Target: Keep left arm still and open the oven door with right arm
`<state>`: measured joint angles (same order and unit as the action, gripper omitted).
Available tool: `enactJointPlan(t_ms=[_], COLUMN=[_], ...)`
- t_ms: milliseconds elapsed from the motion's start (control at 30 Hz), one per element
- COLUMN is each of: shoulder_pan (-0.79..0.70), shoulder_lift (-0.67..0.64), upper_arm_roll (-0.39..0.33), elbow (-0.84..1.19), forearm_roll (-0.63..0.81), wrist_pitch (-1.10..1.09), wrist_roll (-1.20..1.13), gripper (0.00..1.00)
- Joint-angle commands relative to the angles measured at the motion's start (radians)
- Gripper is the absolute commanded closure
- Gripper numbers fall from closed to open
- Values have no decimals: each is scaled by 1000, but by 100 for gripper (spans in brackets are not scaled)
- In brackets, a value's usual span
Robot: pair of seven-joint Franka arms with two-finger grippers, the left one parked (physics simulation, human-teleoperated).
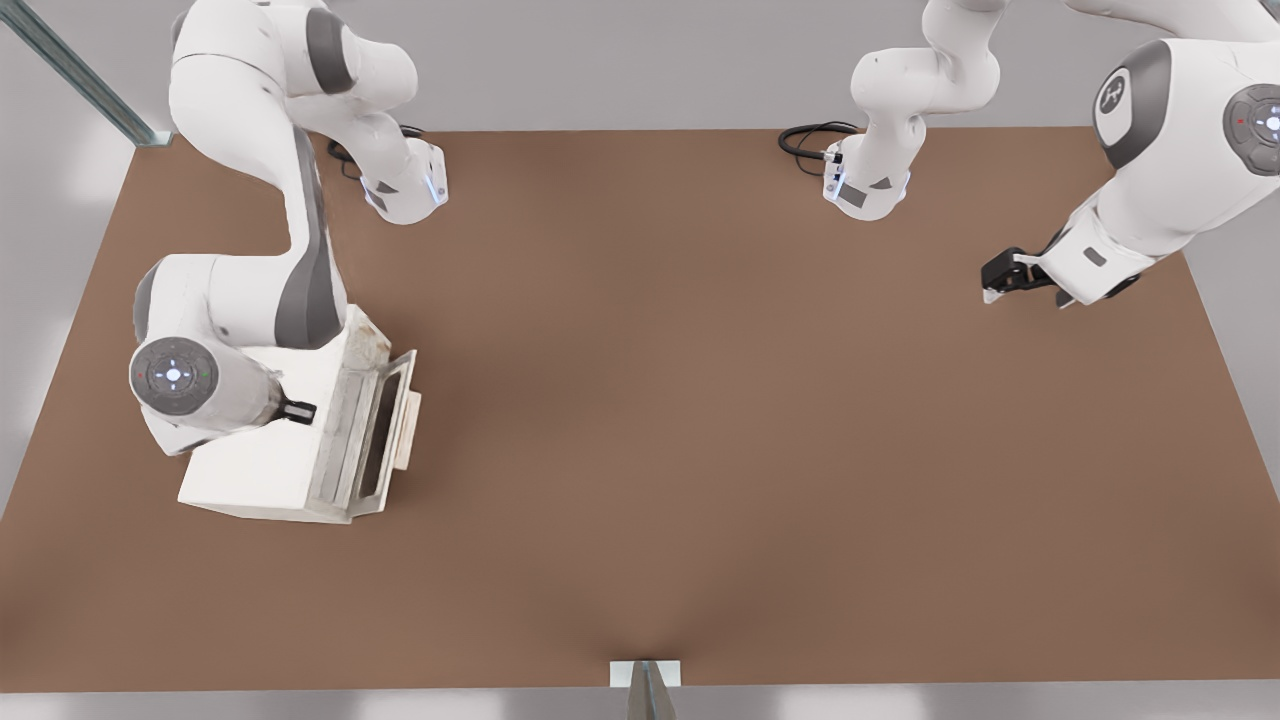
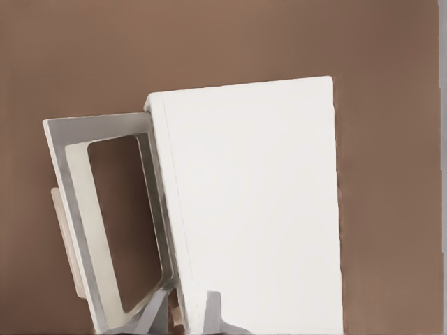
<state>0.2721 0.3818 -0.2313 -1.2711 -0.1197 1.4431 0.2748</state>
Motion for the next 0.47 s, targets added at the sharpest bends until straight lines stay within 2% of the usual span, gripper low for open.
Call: enactJointPlan(t_ms=[0, 33, 133, 433], shoulder_pan=[-25, -25, -28, -33], shoulder_lift=[-78, -113, -172, -173], upper_arm_roll=[-2, -2, -10, -11], elbow=[-13, -17, -14, -13], forearm_roll=[155, 195, 184, 187], wrist_pitch=[28, -4, -29, -33], wrist_roll=[-496, -413, -401, -407], gripper=[0, 0, 0, 0])
